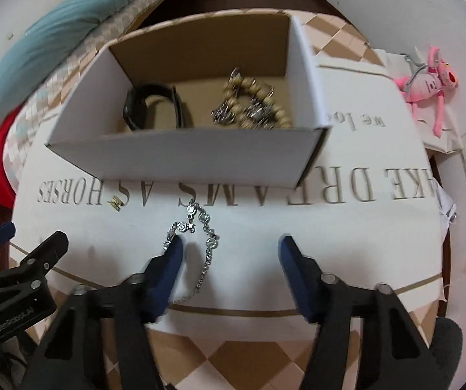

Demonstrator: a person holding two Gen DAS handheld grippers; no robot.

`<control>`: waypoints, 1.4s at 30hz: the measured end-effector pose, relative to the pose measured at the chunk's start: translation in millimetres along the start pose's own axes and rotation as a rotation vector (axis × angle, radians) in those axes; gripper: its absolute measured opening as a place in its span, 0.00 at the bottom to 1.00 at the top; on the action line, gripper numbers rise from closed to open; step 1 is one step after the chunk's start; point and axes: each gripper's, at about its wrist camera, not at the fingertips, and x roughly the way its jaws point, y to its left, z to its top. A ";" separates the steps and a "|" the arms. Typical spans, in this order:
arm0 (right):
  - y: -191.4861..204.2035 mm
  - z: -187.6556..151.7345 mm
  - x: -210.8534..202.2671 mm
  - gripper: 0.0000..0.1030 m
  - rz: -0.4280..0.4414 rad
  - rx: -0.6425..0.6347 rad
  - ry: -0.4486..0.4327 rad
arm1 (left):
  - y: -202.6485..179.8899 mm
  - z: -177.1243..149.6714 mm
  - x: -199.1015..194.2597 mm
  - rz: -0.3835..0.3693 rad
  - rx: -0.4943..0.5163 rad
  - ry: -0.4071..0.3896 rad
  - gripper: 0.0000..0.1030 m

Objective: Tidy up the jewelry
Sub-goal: 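Grasp the thin silver chain with the right tool while the left tool grasps another gold stud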

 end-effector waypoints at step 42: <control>-91.2 -6.5 -35.3 0.05 -0.014 0.219 -0.063 | -79.6 25.8 -4.2 -0.201 0.212 -0.038 0.07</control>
